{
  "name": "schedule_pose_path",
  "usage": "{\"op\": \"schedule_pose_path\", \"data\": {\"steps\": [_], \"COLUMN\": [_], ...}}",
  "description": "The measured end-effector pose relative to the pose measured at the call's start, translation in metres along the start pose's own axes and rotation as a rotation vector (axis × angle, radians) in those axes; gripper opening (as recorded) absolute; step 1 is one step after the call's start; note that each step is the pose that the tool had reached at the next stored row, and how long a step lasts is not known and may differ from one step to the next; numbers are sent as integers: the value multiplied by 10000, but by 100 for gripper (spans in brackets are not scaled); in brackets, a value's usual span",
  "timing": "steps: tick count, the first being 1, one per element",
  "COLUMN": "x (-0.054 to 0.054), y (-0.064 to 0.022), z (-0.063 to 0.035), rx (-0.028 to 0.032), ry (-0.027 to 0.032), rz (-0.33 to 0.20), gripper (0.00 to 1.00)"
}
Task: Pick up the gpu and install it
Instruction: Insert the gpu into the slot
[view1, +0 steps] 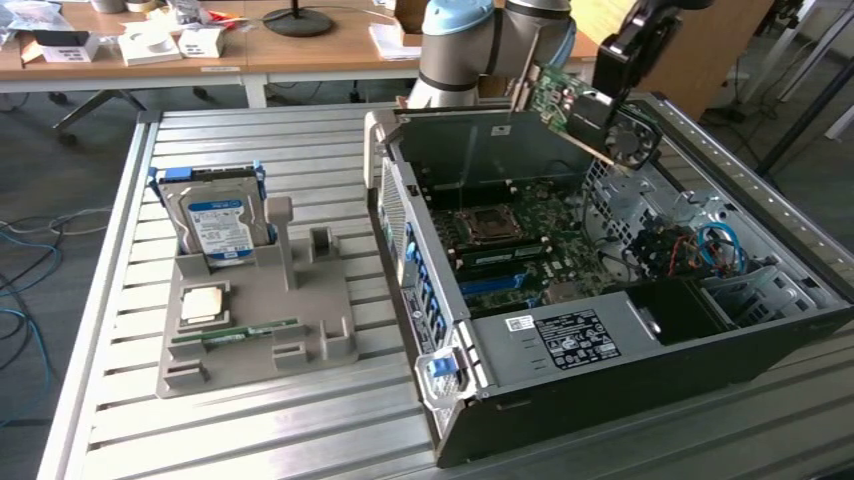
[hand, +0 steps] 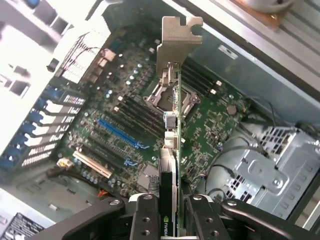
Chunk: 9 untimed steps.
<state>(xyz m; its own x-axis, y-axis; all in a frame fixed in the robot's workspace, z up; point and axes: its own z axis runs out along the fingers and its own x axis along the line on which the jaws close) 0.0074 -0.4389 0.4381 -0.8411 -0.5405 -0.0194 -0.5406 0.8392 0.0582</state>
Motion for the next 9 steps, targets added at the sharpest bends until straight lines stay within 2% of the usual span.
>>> {"op": "schedule_pose_path", "data": {"steps": [9], "x": [0], "y": [0], "z": [0], "rx": [-24], "ry": [91], "rz": [-1494], "gripper": [26]}}
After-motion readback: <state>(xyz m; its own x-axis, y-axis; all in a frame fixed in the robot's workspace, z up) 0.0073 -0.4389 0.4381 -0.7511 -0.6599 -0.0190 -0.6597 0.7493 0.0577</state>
